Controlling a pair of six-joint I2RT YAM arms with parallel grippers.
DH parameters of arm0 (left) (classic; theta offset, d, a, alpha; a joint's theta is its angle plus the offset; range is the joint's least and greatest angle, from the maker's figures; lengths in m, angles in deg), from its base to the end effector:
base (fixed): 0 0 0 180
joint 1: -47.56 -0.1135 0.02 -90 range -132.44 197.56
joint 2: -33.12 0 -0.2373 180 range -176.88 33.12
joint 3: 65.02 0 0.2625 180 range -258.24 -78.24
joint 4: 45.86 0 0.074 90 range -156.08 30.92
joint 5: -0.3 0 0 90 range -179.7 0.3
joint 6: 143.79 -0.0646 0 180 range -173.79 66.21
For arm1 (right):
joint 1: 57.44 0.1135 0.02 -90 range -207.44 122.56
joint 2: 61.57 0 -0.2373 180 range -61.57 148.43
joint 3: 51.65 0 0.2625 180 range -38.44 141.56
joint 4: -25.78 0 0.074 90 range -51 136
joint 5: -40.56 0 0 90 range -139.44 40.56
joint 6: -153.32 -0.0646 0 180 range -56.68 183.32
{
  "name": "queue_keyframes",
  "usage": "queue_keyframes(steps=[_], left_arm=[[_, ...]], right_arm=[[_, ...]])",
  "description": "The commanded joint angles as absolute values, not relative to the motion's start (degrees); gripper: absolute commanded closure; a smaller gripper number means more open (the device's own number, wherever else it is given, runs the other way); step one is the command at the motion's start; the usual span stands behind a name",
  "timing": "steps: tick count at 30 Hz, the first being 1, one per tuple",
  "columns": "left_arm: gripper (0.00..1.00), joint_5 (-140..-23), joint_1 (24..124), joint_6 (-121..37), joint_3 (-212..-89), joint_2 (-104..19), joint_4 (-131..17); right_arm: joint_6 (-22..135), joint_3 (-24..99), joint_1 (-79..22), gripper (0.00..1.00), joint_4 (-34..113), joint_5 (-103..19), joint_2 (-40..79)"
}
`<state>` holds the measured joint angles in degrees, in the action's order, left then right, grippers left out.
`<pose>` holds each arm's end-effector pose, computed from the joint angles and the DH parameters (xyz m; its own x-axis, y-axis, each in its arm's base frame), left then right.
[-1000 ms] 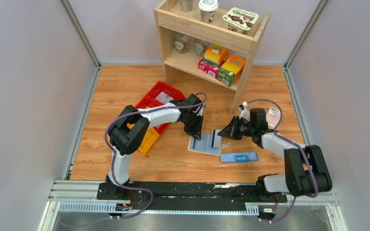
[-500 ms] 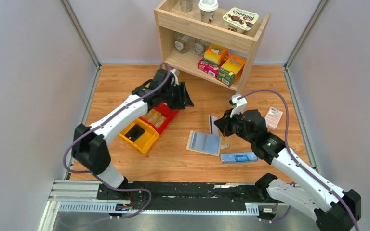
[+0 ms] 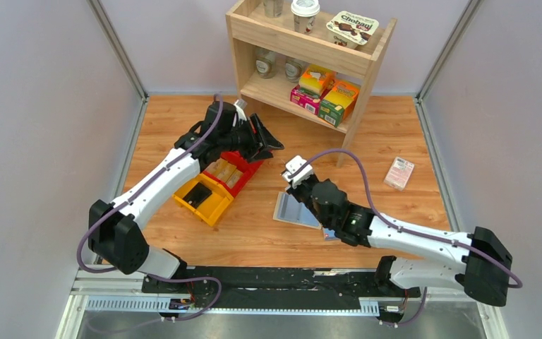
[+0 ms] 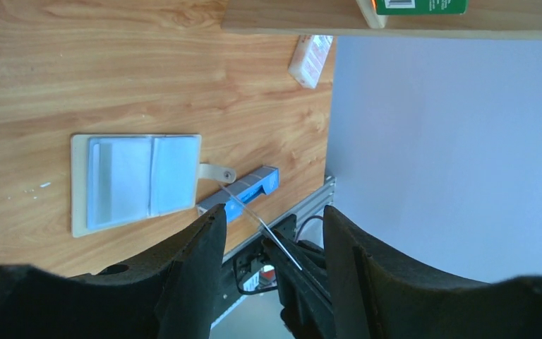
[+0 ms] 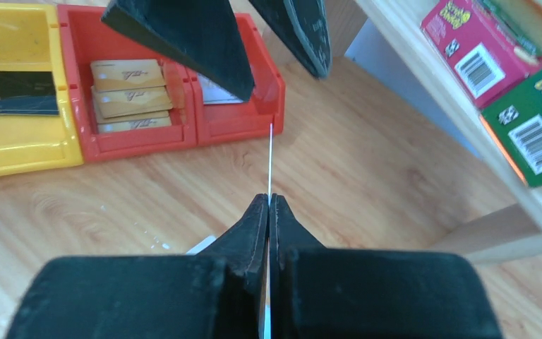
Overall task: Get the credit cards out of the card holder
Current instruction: Place the credit card in the storage box.
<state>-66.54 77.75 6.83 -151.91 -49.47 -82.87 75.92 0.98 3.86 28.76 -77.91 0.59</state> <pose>0.3013 -0.2047 0.2964 -0.8813 -0.4142 -0.2276 -0.0399 0.5450 -0.8375 0.1690 0.2446 0.2515 0.0179 -0.3666 -0.9302 -0.5571 0.7689 -0.3137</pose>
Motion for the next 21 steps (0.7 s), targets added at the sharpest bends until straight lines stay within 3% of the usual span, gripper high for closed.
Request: queue_keyframes(steps=[1,13,17,21], left_arm=[[0.39,-62.63,77.88,10.63,-150.57,-48.8,-79.73],[0.42,-61.57,77.79,10.37,-149.96,-51.17,-79.03],[0.53,-60.43,77.79,10.45,-149.26,-52.05,-77.1],[0.75,-59.9,77.88,10.72,-149.08,-52.84,-74.2]], right_arm=[[86.33,2.07,5.93,1.0,14.48,-84.85,5.13],[93.19,4.01,7.77,1.0,6.22,-85.56,12.52],[95.48,4.54,7.86,1.0,4.28,-85.74,14.02],[96.8,5.06,7.86,1.0,4.1,-85.47,15.25]])
